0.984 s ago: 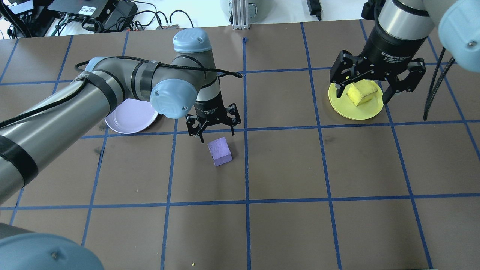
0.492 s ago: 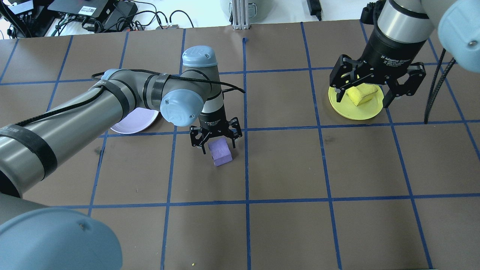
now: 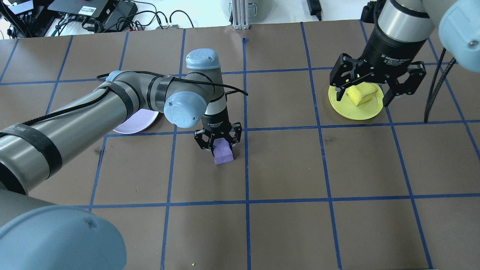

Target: Sort blocks by color into plates

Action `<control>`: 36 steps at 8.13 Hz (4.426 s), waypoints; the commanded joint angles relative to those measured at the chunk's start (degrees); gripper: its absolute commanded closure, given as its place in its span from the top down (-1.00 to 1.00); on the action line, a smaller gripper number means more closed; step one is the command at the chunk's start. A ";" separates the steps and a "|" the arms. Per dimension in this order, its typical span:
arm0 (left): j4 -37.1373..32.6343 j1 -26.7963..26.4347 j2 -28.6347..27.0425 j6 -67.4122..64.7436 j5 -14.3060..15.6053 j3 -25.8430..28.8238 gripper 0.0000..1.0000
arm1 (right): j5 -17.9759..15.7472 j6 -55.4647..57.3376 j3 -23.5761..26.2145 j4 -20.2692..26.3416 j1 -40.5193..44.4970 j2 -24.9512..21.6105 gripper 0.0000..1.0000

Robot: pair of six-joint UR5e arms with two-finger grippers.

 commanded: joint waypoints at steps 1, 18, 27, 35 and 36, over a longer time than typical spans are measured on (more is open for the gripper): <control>-0.93 0.35 1.94 0.34 0.50 0.41 -1.00 | 0.29 0.10 0.00 -0.33 -0.01 -0.04 1.00; -2.70 28.12 -1.12 43.05 11.05 13.42 0.38 | -0.06 0.01 -0.27 -3.49 0.08 -0.04 1.00; -5.33 22.34 12.75 28.85 11.31 13.16 1.00 | 0.03 0.10 -0.36 -3.67 -0.01 0.22 1.00; -5.42 17.05 18.65 21.52 8.15 12.63 1.00 | 0.90 1.06 -0.97 -3.93 -0.09 0.05 1.00; -4.99 17.05 18.13 21.61 8.06 12.63 1.00 | 0.91 0.98 -0.97 -3.85 -0.09 0.14 1.00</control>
